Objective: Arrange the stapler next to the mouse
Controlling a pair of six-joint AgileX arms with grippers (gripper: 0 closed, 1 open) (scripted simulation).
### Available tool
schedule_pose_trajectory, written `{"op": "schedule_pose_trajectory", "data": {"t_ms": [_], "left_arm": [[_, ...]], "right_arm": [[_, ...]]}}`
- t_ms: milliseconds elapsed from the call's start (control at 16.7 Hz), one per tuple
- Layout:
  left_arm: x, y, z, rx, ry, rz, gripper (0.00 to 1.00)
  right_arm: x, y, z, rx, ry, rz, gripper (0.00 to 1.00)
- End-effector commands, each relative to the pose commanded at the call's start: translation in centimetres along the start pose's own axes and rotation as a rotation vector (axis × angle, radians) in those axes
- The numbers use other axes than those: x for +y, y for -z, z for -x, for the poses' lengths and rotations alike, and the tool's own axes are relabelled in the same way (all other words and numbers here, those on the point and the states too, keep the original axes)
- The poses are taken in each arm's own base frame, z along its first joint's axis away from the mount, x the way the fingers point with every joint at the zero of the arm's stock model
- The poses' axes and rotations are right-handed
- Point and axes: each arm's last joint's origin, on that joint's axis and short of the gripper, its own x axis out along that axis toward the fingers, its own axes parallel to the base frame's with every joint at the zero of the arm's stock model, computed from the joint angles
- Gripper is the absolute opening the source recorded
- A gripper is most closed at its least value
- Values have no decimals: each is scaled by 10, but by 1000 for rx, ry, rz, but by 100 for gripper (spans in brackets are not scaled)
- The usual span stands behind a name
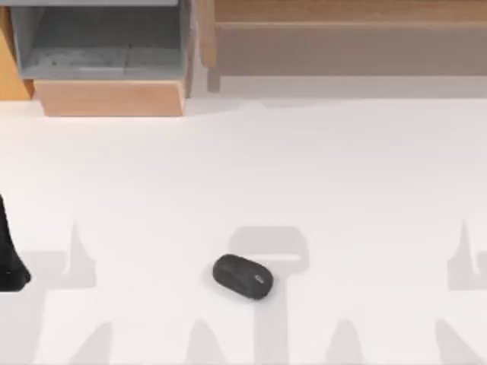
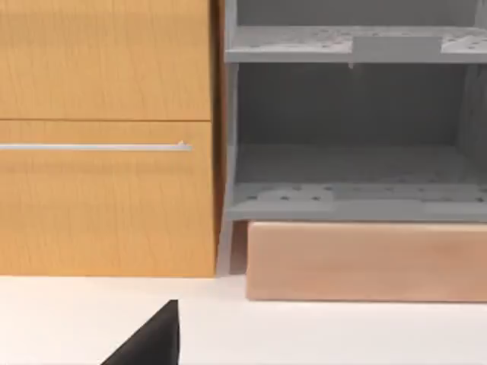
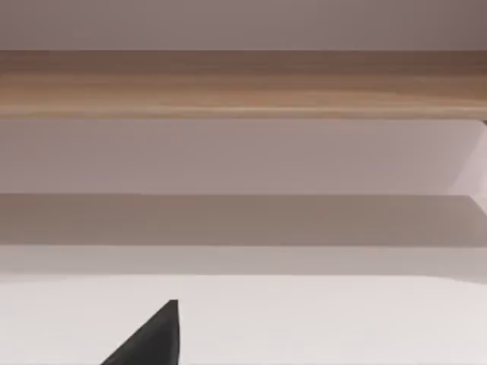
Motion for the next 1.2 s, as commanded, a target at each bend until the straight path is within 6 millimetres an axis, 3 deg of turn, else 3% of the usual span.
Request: {"op": "schedule_pose_trajectory", "data": {"t_ms": [240, 600, 900, 1200], "left_arm": [[1, -6, 0, 22, -5, -5, 100], [8, -55, -18, 282, -54, -48, 100], [27, -80, -84, 732, -85, -73, 100], [58, -63, -164, 1165, -76, -60, 100]], "right_arm": [[0, 0, 0, 0, 0, 0, 100], [0, 0, 0, 0, 0, 0, 100], [0, 0, 0, 0, 0, 0, 100], [0, 0, 0, 0, 0, 0, 100]]}}
